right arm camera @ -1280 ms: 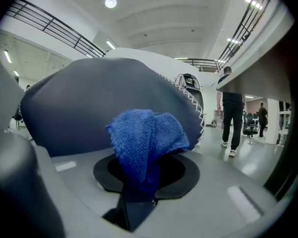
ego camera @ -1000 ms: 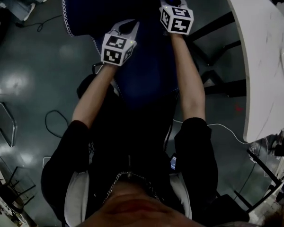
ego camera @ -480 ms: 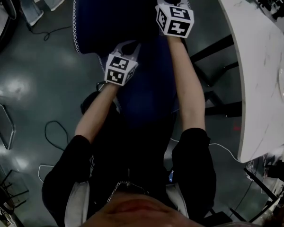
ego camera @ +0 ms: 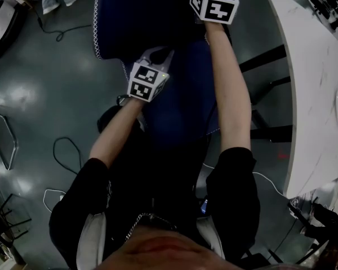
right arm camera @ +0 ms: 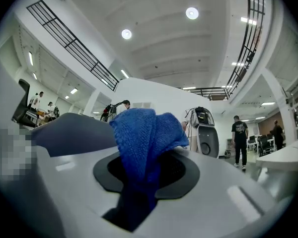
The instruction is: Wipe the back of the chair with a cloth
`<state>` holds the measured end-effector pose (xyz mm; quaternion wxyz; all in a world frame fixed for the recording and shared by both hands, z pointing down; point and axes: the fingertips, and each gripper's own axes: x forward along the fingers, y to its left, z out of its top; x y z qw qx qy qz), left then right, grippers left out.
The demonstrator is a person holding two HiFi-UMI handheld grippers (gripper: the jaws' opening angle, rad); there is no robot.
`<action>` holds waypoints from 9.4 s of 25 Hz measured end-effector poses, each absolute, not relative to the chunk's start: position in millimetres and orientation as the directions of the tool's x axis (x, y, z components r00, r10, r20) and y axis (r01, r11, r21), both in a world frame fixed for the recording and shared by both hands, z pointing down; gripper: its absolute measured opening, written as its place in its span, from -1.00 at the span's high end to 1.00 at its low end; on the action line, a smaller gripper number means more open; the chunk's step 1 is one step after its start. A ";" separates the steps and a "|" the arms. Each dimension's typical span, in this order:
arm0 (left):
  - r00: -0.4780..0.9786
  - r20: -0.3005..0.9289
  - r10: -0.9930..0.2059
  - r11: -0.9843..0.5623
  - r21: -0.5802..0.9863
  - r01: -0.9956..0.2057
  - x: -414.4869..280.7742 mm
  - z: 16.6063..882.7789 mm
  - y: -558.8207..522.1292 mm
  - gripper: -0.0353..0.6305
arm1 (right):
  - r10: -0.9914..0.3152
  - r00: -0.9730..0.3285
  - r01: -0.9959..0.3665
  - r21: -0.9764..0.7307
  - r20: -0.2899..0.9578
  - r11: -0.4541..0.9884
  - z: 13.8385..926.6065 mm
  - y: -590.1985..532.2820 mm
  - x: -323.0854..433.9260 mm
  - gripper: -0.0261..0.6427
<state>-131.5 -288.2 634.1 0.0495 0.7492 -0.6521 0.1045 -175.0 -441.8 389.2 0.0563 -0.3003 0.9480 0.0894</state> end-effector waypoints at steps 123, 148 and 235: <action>0.055 0.185 -0.981 -0.059 -0.019 -0.998 -156.1 622.8 -260.4 0.86 | -0.429 -0.861 -0.455 -0.036 0.273 0.890 651.1 -366.8 -172.2 0.59; -0.024 0.188 -0.982 0.021 -0.018 -1.000 -178.0 615.4 -227.8 0.87 | -0.351 -0.923 -0.371 0.116 -0.161 0.922 414.4 -325.2 -228.9 0.59; -0.126 0.190 -0.974 0.130 0.010 -0.991 -206.9 624.3 -183.9 0.86 | -0.278 -0.958 -0.285 0.145 -0.071 0.947 471.4 -284.9 -250.4 0.59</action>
